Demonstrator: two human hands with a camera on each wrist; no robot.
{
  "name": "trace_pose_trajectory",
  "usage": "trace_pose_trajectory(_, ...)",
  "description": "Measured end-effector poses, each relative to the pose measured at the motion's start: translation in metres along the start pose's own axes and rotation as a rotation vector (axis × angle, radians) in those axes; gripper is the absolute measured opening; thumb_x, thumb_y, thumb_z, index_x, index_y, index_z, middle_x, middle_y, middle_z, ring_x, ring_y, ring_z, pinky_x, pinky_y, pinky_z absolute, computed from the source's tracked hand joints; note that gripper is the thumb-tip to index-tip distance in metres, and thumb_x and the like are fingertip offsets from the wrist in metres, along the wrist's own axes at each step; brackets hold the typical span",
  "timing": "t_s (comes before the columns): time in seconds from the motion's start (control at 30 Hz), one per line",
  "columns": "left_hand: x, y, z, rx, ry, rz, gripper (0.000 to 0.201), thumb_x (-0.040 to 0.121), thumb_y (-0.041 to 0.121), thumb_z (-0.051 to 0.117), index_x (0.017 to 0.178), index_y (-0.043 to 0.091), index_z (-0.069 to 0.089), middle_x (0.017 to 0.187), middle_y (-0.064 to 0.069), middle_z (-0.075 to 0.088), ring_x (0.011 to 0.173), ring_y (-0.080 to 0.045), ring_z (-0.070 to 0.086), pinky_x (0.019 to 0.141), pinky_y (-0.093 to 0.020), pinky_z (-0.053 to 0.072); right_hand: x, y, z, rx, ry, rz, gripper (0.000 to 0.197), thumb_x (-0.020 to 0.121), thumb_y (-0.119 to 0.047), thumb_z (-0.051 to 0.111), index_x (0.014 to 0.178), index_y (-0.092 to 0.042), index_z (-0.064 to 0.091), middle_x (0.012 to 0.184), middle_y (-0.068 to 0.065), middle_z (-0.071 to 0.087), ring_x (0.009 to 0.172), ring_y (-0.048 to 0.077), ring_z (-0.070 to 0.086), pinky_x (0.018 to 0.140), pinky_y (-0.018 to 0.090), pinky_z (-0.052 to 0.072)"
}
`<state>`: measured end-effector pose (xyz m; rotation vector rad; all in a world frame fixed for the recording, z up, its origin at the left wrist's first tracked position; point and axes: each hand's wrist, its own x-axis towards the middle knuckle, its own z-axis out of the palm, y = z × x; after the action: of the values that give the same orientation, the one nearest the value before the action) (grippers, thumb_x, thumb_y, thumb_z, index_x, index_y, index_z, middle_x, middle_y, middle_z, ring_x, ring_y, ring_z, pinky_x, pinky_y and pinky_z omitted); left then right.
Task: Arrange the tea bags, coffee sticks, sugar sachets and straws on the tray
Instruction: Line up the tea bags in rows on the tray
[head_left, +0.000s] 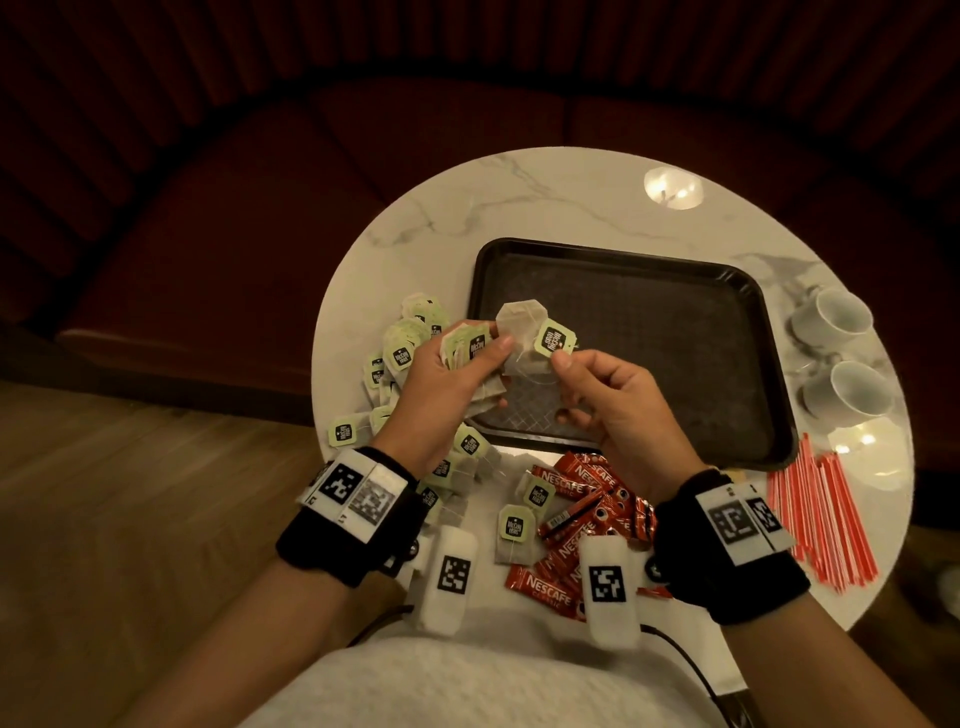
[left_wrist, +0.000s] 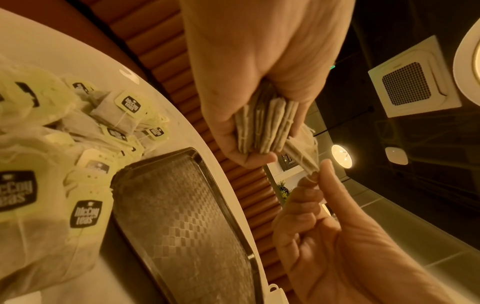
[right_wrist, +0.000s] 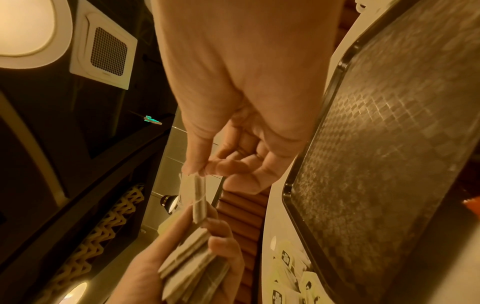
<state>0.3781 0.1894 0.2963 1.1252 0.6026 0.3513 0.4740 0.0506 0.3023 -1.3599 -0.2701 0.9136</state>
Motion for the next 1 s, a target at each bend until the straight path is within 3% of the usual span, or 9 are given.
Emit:
trace_pose_trajectory(0.17,-0.002,0.002,0.0,-0.061,0.001,-0.044,0.016,0.093,0.018,0.061,0.108,0.013,0.062,0.09,0.001,0.074,0.081,-0.014,0.071,0.058,-0.026,0.056,-0.002,-0.002,-0.006,-0.009,-0.045,-0.012,0.013,0.078,-0.025,0.068,0.086,-0.014,0.068,0.087,-0.004,0.072,0.078,0.008,0.062,0.067,0.021,0.054)
trace_pose_trajectory(0.3,-0.002,0.002,-0.001,-0.073,0.019,-0.062,0.016,0.092,0.018,0.063,0.108,0.014,0.063,0.092,-0.001,0.074,0.083,-0.015,0.07,0.06,-0.027,0.058,-0.003,-0.006,-0.009,-0.109,-0.064,-0.022,0.018,0.08,-0.022,0.068,0.093,-0.009,0.069,0.089,-0.003,0.072,0.074,0.007,0.058,0.068,0.024,0.052)
trace_pose_trajectory(0.4,-0.003,0.001,0.0,-0.085,0.029,-0.065,0.01,0.092,0.017,0.063,0.102,0.017,0.064,0.091,-0.001,0.074,0.081,-0.015,0.07,0.06,-0.028,0.058,-0.004,-0.008,-0.012,-0.137,-0.056,-0.032,0.017,0.083,-0.019,0.067,0.096,-0.009,0.072,0.093,-0.003,0.073,0.073,0.004,0.06,0.064,0.019,0.052)
trace_pose_trajectory(0.8,-0.005,0.002,0.006,-0.125,-0.009,-0.049,0.006,0.092,0.012,0.061,0.092,0.018,0.064,0.081,0.003,0.073,0.075,-0.011,0.07,0.057,-0.025,0.058,-0.002,-0.006,-0.01,-0.316,-0.073,-0.069,0.014,0.092,-0.015,0.063,0.101,-0.015,0.074,0.076,-0.009,0.067,0.068,0.003,0.056,0.064,0.019,0.049)
trace_pose_trajectory(1.0,-0.006,-0.003,0.007,-0.055,-0.039,-0.065,0.01,0.091,0.014,0.063,0.101,0.014,0.065,0.092,-0.006,0.071,0.083,-0.017,0.069,0.058,-0.027,0.058,0.0,-0.007,-0.009,-0.346,-0.033,-0.148,0.016,0.094,-0.009,0.059,0.105,-0.01,0.072,0.072,-0.011,0.068,0.063,0.001,0.054,0.061,0.019,0.047)
